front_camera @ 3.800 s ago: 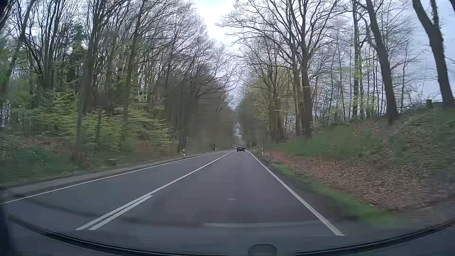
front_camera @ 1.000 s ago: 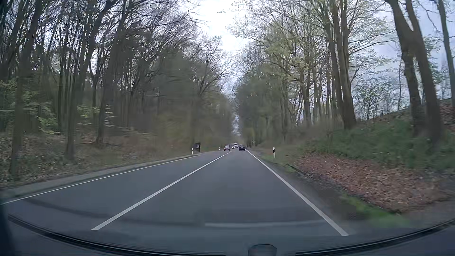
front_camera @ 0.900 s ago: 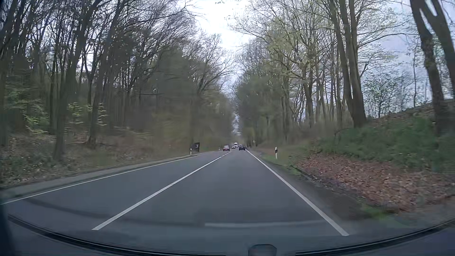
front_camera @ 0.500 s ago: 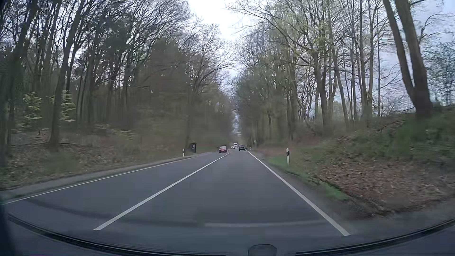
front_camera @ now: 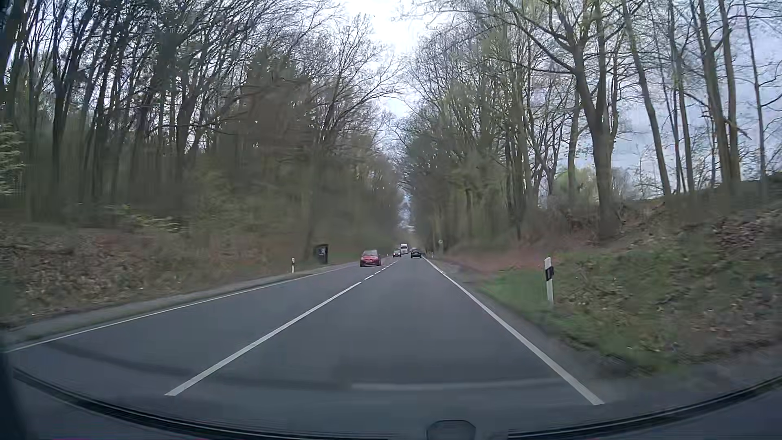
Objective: Follow the waypoints while adhering to traffic rules and regulations
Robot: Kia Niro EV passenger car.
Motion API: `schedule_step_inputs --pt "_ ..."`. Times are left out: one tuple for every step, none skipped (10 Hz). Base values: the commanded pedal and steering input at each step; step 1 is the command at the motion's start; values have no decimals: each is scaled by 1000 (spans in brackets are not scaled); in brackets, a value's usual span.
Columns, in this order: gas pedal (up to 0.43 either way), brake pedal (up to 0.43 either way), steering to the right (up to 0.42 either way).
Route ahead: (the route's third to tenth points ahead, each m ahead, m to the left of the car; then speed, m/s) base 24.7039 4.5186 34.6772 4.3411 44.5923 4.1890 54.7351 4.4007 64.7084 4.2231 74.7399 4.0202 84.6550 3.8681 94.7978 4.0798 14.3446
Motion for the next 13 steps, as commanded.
schedule_step_inputs --pt "169 6 -1" --pt "169 0 -1" --pt "169 0 -1" --pt "169 6 -1" --pt "169 0 -1" --pt "169 0 -1" --pt "177 6 -1" --pt "177 0 -1" --pt "177 0 -1" --pt "177 0 -1" --pt "177 0 -1" --pt "177 6 -1" --pt "177 0 -1"
